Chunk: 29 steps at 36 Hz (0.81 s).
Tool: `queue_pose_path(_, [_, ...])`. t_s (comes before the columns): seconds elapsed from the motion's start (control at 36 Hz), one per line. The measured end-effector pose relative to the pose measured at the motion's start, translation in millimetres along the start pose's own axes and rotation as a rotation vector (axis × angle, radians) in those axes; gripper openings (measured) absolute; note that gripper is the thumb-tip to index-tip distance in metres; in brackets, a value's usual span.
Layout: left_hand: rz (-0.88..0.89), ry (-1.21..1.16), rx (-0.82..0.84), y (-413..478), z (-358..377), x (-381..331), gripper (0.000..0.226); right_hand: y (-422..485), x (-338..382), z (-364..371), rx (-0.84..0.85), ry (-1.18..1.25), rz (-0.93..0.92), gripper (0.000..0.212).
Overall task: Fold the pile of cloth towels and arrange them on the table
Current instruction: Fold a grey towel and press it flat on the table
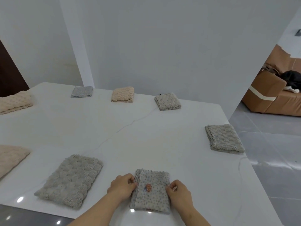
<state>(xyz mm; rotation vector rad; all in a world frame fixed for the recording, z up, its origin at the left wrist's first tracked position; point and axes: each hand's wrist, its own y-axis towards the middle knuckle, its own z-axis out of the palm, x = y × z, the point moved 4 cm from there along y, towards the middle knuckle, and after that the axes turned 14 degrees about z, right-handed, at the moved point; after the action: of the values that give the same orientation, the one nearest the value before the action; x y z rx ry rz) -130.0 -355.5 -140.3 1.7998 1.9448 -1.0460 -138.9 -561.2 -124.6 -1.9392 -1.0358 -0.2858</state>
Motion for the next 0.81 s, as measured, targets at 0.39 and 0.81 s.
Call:
queue_pose_path(0.39, [0.074,-0.031,-0.033,-2,-2,3,0.007,-7,-1,1,-0.012,0.051,0.023,0.009])
queue_pose_path(0.81, [0.424,0.196,-0.066,18,-11,-69,0.021,4,10,-27,-0.104,-0.193,-0.114,0.008])
